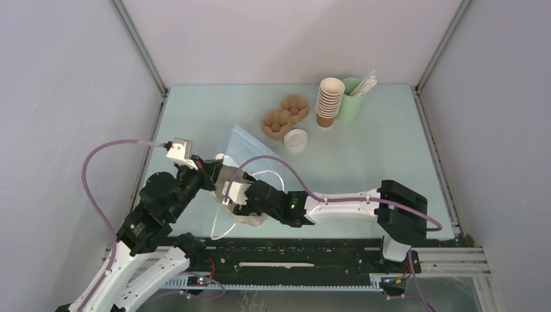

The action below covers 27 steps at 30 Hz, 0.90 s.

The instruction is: Pack the takeout coffee

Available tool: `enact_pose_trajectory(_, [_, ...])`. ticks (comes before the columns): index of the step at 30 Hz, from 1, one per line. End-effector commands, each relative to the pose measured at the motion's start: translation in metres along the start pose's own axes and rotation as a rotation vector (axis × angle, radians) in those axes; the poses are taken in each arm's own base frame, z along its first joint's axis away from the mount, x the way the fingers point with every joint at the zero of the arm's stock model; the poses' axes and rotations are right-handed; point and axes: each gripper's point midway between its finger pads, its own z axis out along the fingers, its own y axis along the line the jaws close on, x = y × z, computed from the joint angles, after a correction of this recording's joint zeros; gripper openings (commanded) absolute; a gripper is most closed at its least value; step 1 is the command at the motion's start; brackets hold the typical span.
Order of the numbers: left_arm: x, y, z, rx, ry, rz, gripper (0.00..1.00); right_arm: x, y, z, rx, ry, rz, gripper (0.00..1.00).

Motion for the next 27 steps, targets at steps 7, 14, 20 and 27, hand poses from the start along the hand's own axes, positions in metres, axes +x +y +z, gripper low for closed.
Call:
enact_pose_trajectory(7, [-0.023, -0.021, -0.007, 0.09, -0.042, -0.024, 0.0, -0.011, -0.039, 0.004, 0.164, 0.006, 0.024, 0.91])
enact_pose_trajectory(14, [-0.021, -0.022, -0.005, 0.092, -0.034, -0.048, 0.0, -0.015, -0.046, 0.012, 0.21, -0.006, 0.079, 0.93])
enact_pose_trajectory(20, [-0.022, -0.022, -0.005, 0.089, -0.038, -0.05, 0.0, -0.002, -0.055, 0.026, 0.263, 0.036, 0.105, 0.91])
enact_pose_trajectory(27, [-0.021, -0.021, -0.005, 0.085, -0.035, -0.039, 0.0, 0.004, -0.055, 0.032, 0.262, 0.052, 0.122, 0.89])
